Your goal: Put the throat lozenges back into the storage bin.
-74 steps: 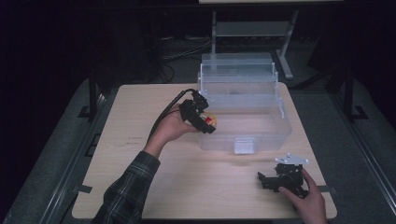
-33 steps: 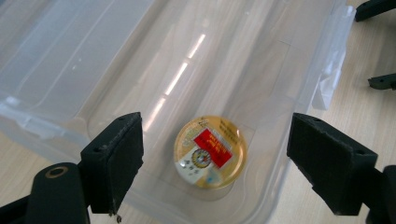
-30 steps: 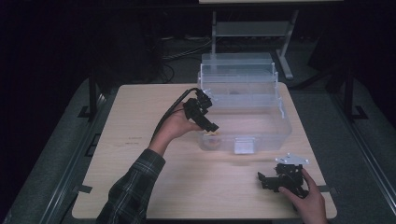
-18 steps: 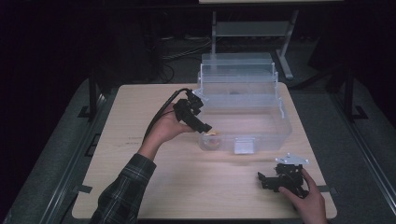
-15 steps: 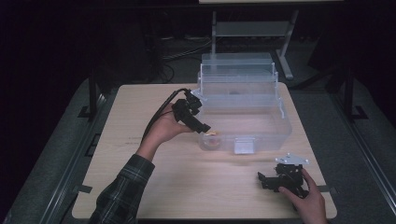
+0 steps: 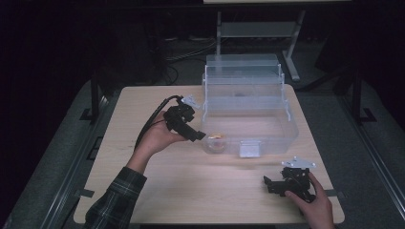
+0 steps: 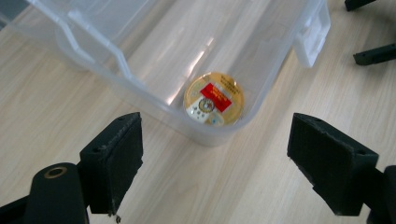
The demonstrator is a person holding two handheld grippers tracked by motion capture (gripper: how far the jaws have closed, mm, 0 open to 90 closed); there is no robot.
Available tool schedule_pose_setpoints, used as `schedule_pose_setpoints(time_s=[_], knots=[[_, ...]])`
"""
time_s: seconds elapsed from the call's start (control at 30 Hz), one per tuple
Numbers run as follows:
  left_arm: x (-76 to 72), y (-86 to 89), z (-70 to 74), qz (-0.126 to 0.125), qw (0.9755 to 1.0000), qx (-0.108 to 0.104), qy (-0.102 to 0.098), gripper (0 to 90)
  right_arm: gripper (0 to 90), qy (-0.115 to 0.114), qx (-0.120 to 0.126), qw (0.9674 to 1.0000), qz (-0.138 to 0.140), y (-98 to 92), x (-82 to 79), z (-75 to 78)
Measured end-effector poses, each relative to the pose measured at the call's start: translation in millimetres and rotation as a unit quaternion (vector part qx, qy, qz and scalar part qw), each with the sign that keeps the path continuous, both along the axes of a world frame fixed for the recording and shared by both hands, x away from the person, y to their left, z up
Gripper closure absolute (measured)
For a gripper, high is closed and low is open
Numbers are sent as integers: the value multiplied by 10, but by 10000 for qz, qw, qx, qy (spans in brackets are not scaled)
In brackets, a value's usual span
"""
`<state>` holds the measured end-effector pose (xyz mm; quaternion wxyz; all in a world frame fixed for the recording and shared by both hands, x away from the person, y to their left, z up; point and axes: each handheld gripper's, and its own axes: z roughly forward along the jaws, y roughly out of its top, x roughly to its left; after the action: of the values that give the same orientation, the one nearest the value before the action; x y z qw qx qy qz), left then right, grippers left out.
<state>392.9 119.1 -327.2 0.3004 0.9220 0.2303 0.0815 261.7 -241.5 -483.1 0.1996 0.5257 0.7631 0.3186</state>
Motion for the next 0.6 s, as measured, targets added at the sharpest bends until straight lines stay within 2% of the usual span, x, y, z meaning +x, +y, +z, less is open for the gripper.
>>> schedule_pose_setpoints(time_s=[0.03,0.13,0.37,0.6], knots=[[-14,36,-3,-1,10000,41,-9,177,0,-2,-4,10000,2,0,0,0],[-65,109,-32,144,9999,-61,9,177,0,2,-3,10000,5,-1,-1,1],[-195,303,-140,273,9995,-128,58,177,0,-2,-7,10000,4,-1,0,0],[-316,425,-249,318,9993,-160,93,167,0,0,-6,10000,4,-1,0,0]])
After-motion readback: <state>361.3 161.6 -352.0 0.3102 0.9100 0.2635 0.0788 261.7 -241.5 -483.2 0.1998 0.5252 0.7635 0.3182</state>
